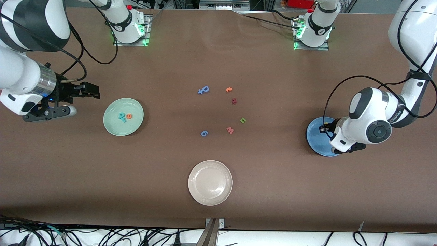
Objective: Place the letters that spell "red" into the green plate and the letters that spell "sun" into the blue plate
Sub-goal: 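Carry the yellow piece to the blue plate while the right gripper returns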
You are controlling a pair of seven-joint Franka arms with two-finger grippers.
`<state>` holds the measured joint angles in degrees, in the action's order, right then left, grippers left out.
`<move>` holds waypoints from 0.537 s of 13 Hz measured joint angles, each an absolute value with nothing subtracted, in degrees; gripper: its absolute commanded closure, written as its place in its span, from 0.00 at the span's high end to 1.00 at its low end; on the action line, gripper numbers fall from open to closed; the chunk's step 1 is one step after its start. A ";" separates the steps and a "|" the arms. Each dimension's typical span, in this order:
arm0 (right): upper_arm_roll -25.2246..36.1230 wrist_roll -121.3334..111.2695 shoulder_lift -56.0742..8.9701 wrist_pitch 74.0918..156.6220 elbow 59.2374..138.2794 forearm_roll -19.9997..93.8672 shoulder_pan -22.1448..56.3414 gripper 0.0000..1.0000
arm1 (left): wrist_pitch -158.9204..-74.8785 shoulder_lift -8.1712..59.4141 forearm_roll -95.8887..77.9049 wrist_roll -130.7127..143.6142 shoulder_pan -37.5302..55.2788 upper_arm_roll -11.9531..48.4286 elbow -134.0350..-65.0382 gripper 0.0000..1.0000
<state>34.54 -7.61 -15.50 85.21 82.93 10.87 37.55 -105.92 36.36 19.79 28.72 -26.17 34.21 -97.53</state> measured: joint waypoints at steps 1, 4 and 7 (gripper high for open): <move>32.12 -7.46 -15.28 85.27 82.88 10.53 36.58 1.00 | -106.04 36.99 20.36 28.56 -26.17 34.02 -97.12 1.00; 17.57 -6.87 -12.69 86.02 82.32 5.47 24.15 1.00 | -106.11 37.75 20.24 28.44 -26.01 34.18 -95.86 1.00; 10.85 -7.03 -9.70 85.08 83.03 3.57 13.83 1.00 | -107.83 37.83 14.50 34.62 -22.04 35.27 -95.47 1.00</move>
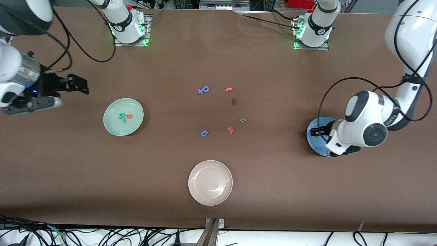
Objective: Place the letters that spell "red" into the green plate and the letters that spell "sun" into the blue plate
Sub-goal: 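Carry the yellow piece to the blue plate while the right gripper returns, then reach and grasp the green u with the left gripper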
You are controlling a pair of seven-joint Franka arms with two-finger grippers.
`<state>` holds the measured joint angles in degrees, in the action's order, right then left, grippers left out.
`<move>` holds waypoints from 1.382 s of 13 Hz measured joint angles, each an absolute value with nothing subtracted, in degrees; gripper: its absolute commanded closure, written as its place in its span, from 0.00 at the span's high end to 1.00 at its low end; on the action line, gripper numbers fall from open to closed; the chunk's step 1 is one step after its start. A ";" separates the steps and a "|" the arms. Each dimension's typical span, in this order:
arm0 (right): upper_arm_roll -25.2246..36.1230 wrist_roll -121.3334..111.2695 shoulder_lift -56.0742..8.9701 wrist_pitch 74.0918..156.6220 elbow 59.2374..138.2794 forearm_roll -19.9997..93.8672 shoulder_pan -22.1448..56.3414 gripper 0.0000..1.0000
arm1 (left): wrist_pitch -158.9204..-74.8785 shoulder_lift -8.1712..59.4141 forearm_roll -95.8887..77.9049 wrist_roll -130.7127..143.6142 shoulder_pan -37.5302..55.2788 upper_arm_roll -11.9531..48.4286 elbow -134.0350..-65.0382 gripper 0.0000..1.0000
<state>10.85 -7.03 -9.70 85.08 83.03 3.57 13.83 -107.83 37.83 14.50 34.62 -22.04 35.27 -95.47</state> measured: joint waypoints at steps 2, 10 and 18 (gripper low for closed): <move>7.09 -6.99 -7.35 85.07 86.14 3.35 7.43 1.00 | -111.26 37.89 12.69 43.79 -15.78 35.55 -95.44 1.00; -0.99 -6.96 3.28 90.68 98.40 -0.55 -2.15 1.00 | -132.18 39.33 13.20 73.39 0.18 35.24 -101.84 1.00; 1.13 -6.77 3.42 90.73 98.31 -0.79 -0.62 1.00 | -136.87 41.38 24.92 86.36 3.25 35.07 -104.79 1.00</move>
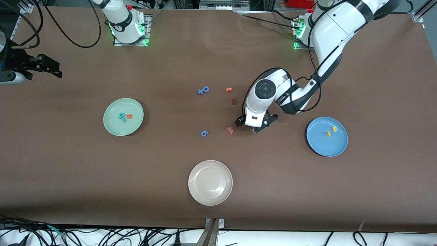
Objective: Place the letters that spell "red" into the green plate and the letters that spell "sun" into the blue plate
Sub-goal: 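Reach and grasp the green u with the left gripper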
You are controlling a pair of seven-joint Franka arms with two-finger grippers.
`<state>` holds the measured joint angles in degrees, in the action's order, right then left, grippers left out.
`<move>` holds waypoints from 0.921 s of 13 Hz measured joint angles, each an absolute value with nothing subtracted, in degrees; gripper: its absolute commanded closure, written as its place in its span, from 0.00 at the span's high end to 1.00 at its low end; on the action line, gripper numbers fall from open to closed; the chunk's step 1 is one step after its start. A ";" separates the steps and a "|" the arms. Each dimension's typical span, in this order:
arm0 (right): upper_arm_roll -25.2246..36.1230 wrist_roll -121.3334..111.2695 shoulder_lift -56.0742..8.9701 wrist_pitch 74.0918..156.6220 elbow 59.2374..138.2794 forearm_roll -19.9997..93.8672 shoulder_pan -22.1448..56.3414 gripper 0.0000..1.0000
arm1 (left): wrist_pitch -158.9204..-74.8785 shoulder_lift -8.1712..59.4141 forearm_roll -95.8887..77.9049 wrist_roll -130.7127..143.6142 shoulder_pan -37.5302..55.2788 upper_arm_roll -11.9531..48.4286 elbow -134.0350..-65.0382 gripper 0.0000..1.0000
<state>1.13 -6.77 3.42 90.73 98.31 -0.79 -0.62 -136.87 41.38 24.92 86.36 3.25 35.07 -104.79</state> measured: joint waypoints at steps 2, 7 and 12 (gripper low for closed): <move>1.58 -6.77 3.40 90.75 98.25 -0.79 0.46 1.00 | -137.78 42.02 24.92 86.84 4.51 34.42 -104.82 1.00; 1.59 -6.77 2.72 91.11 98.17 -0.80 1.26 1.00 | -138.81 42.70 25.05 87.32 7.41 31.51 -104.84 0.86; 2.59 -6.77 1.34 91.95 98.12 -0.80 1.23 1.00 | -138.96 42.72 25.06 88.65 7.46 31.42 -104.75 0.40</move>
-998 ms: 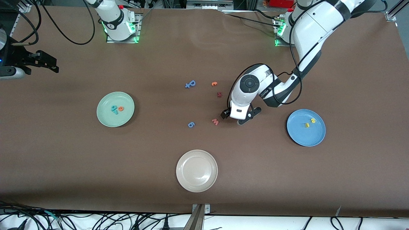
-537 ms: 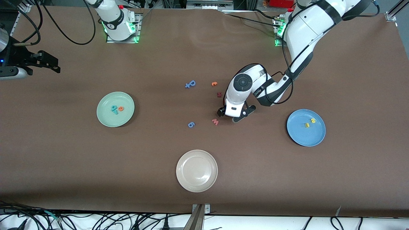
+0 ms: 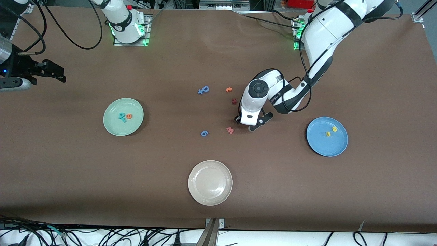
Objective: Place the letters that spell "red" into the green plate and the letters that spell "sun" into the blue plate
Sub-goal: 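Reach and grasp the green u with the left gripper, then carry the green u onto the blue plate and open the left gripper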
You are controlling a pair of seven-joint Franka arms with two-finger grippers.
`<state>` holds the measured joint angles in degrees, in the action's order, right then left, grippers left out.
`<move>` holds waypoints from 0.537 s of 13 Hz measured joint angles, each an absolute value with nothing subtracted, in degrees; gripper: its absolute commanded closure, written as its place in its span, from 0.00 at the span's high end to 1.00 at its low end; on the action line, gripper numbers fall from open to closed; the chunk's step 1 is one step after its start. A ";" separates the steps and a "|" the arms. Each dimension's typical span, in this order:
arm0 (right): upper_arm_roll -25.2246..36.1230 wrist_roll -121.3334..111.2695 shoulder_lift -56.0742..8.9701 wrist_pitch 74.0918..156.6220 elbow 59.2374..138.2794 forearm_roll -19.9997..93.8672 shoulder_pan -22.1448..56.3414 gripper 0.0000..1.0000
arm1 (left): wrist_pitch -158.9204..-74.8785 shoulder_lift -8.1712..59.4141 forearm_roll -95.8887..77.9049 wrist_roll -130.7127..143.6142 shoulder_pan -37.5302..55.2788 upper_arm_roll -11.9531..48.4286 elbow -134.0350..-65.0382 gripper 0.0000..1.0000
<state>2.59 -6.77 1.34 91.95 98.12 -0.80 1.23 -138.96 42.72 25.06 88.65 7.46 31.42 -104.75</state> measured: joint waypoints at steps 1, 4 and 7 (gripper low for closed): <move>2.76 -6.77 1.22 91.95 98.12 -0.80 1.22 1.00 | -139.07 42.73 25.06 88.87 7.48 31.41 -104.72 0.35; 2.82 -6.77 1.21 91.94 98.07 -0.80 1.23 1.00 | -139.14 42.63 25.06 89.24 7.48 31.42 -104.62 0.22; 2.82 -6.77 1.21 91.93 98.05 -0.79 1.25 1.00 | -139.16 42.61 25.06 89.39 7.48 31.41 -104.57 0.19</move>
<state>2.82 -6.77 1.21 91.93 98.05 -0.79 1.25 -139.16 42.61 25.06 89.39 7.48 31.41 -104.57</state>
